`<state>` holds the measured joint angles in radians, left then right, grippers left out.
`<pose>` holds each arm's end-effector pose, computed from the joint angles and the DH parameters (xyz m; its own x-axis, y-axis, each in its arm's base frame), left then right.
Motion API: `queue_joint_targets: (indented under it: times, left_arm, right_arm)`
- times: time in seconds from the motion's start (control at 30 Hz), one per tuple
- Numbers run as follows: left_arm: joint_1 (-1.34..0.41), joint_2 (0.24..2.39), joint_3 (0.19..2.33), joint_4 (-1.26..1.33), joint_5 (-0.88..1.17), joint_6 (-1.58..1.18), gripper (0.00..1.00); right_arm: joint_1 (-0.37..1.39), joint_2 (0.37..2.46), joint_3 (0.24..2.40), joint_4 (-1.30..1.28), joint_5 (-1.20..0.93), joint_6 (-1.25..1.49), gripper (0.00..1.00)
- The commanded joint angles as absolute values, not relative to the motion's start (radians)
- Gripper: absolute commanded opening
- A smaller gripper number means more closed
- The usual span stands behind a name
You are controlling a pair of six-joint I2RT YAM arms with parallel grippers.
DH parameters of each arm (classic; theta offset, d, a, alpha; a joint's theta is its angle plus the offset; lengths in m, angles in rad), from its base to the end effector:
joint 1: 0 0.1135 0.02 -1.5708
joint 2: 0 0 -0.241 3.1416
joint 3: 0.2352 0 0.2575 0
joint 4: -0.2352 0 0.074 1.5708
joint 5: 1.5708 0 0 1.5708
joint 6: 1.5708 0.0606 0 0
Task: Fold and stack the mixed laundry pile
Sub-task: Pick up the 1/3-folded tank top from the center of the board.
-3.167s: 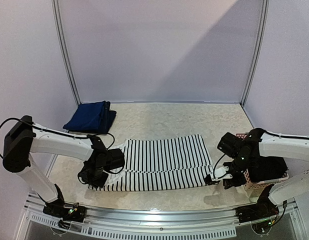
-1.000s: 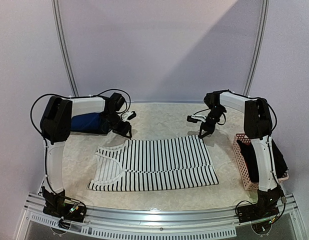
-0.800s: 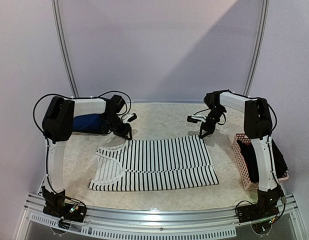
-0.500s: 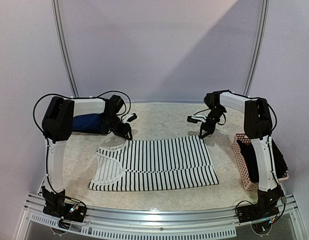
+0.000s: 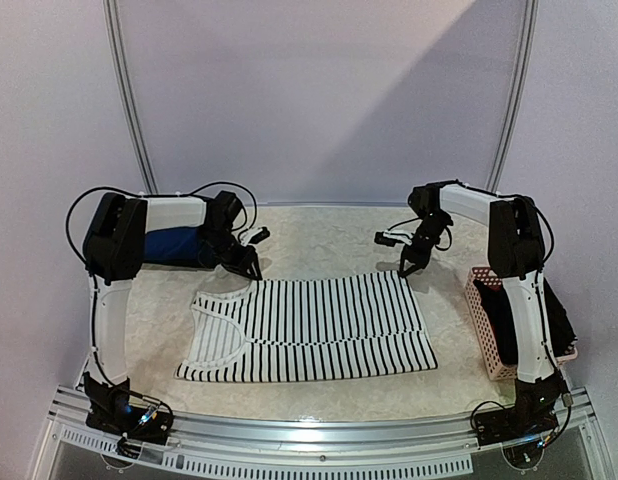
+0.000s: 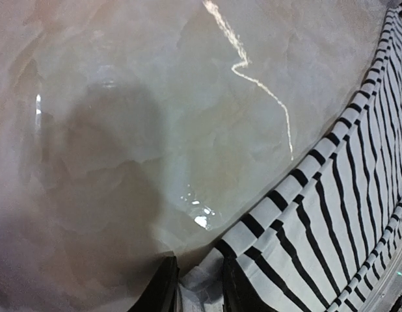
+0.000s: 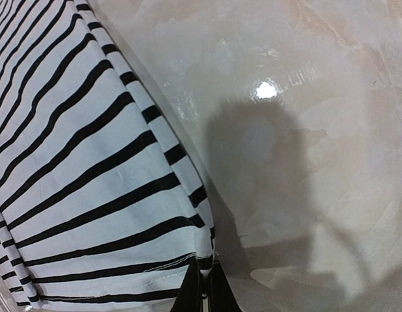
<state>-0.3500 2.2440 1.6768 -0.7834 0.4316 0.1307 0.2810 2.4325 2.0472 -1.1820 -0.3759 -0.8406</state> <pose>0.4064 -0.1753 0.0921 -0.8571 0.4389 -0.2698 0.5134 0.7713 -0.3763 0.4338 0.1484 0.1016 -0.4478 -0.8505 -0.2758 -0.8887 0.3893 0.2423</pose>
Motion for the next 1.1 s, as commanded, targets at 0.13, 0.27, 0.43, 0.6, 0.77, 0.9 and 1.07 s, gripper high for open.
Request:
queue_joint_targets:
  times: [0.13,0.27,0.43,0.6,0.77,0.9,1.07]
  left_arm:
    - [-0.339,2.273,1.674,-0.825,0.484,0.161,0.26]
    - [-0.339,2.273,1.671,-0.837,0.488,0.174,0.26]
    - [-0.339,2.282,1.678,-0.848,0.498,0.176,0.13]
    - [-0.339,2.249,1.667,-0.822,0.504,0.167,0.0]
    - [-0.341,2.181,1.629,-0.79,0.514,0.156,0.0]
    - [-0.347,2.133,1.598,-0.778,0.522,0.148,0.0]
    - [-0.357,2.075,1.569,-0.779,0.519,0.144,0.0]
  right_arm:
    - [0.273,2.44,2.027,-1.161,-0.359,-0.823,0.0]
    - [0.273,2.439,2.026,-1.161,-0.36,-0.822,0.0]
    - [0.273,2.436,2.026,-1.156,-0.359,-0.817,0.0]
    - [0.271,2.396,1.98,-1.12,-0.362,-0.807,0.0]
    - [0.27,2.273,1.824,-1.007,-0.357,-0.793,0.0]
    - [0.27,2.181,1.716,-0.94,-0.341,-0.793,0.0]
    - [0.27,2.095,1.626,-0.872,-0.323,-0.791,0.0]
